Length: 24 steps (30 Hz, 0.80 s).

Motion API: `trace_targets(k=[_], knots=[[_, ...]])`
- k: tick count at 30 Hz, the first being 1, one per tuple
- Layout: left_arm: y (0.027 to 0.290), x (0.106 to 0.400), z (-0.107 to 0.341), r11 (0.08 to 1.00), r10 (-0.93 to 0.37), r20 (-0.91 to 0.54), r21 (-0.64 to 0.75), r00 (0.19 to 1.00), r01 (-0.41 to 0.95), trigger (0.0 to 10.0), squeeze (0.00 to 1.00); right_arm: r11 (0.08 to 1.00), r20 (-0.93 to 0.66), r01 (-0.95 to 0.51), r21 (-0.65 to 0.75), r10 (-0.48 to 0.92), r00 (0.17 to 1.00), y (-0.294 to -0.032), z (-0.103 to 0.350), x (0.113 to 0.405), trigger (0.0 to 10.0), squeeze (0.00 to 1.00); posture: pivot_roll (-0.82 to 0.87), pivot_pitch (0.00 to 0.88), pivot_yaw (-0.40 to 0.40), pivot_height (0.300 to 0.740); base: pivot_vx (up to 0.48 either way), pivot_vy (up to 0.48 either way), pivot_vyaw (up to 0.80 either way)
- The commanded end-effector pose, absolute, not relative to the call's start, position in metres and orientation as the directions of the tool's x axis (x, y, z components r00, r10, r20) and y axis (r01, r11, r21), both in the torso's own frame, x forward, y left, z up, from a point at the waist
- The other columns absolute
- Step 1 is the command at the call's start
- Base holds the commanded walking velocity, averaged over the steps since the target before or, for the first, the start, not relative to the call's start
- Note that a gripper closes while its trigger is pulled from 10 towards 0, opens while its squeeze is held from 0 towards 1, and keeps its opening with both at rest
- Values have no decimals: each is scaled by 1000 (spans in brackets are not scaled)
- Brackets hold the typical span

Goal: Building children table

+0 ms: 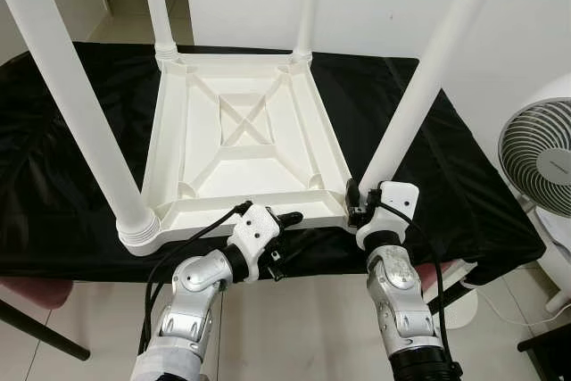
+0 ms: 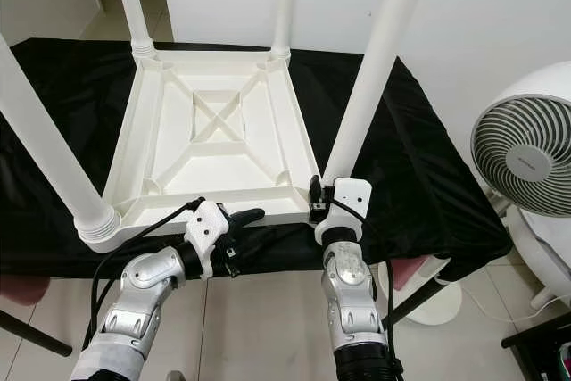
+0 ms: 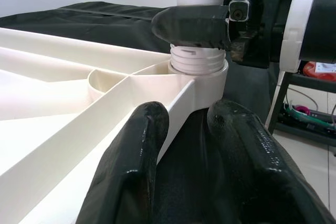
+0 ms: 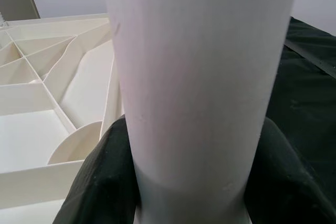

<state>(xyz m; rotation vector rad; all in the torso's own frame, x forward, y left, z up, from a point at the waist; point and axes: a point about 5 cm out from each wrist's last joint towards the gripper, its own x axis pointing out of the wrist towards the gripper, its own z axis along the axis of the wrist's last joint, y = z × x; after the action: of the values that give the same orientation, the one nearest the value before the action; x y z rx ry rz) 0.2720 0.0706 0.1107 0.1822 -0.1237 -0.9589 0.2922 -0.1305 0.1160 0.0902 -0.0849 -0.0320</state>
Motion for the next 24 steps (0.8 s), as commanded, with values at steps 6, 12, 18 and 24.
trace_targets(k=[6,12,18,24], knots=[[74,280,115,693,-717,74,180,693,698,10000,0,991,9,-23,129,22,1000,-125,100,289,10000,1000,59,45,-34,740,0,0,0],[73,279,115,686,-724,72,178,686,705,10000,0,975,51,-208,79,204,978,-141,107,290,10000,1000,48,44,-27,740,0,0,0],[73,281,115,682,-727,70,179,683,709,10000,0,911,46,-410,-27,411,910,-159,113,293,10000,1000,45,37,-20,740,0,0,0],[73,281,115,678,-731,69,181,678,712,10000,0,861,18,-501,-83,504,863,-165,115,296,10000,227,50,26,-15,740,0,0,0]])
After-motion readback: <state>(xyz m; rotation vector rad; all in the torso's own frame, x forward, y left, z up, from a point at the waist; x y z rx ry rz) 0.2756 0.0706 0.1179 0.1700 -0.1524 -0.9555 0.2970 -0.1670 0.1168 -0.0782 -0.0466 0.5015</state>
